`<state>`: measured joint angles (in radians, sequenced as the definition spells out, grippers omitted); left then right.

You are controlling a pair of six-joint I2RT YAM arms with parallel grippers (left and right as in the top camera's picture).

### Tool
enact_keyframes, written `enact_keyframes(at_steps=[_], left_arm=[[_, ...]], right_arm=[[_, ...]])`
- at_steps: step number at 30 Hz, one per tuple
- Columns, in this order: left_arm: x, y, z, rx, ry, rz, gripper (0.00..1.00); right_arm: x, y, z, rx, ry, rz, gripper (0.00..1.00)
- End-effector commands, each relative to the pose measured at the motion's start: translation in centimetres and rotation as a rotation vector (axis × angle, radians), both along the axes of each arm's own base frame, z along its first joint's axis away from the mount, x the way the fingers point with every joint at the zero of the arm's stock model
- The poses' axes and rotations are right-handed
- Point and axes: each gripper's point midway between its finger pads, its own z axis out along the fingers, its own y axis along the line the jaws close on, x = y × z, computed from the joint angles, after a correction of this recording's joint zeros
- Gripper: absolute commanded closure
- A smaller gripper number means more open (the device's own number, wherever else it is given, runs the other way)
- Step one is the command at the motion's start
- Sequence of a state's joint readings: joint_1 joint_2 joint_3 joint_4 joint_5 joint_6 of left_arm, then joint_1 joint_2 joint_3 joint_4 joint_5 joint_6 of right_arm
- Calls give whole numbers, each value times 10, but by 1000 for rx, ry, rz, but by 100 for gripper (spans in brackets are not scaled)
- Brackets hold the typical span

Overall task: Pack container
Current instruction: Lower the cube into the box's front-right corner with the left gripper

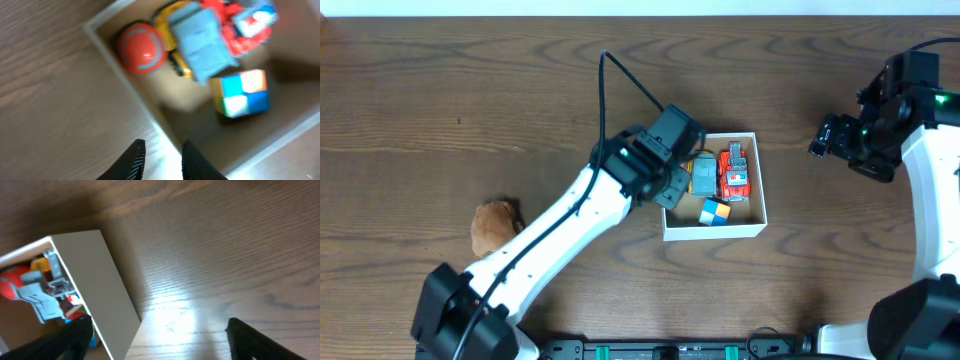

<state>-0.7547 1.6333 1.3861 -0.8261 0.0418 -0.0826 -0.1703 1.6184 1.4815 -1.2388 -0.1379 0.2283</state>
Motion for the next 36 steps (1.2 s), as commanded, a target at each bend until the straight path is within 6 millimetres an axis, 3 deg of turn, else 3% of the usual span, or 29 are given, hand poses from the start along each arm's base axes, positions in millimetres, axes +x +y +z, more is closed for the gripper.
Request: enact_keyframes(at_steps=[1, 5, 9, 12, 18, 24, 36], left_arm=[[-19, -22, 3, -53, 37, -60, 76], [-30, -34, -6, -63, 84, -56, 92], [-35, -40, -20, -50, 125, -73, 94], [-39, -45, -35, -45, 177, -84, 94], [-46, -53, -58, -41, 259, -99, 94], [-46, -53, -69, -23, 278, -96, 94], [-44, -59, -101, -7, 315, -97, 94]], right_arm=[[0, 2, -11, 2, 36, 13, 26], [2, 8, -23, 8, 76, 30, 54], [5, 19, -40, 13, 120, 66, 71], [9, 28, -54, 16, 153, 94, 89], [14, 39, -79, 19, 205, 124, 92], [15, 41, -95, 22, 243, 132, 92], [11, 65, -100, 16, 265, 202, 91]])
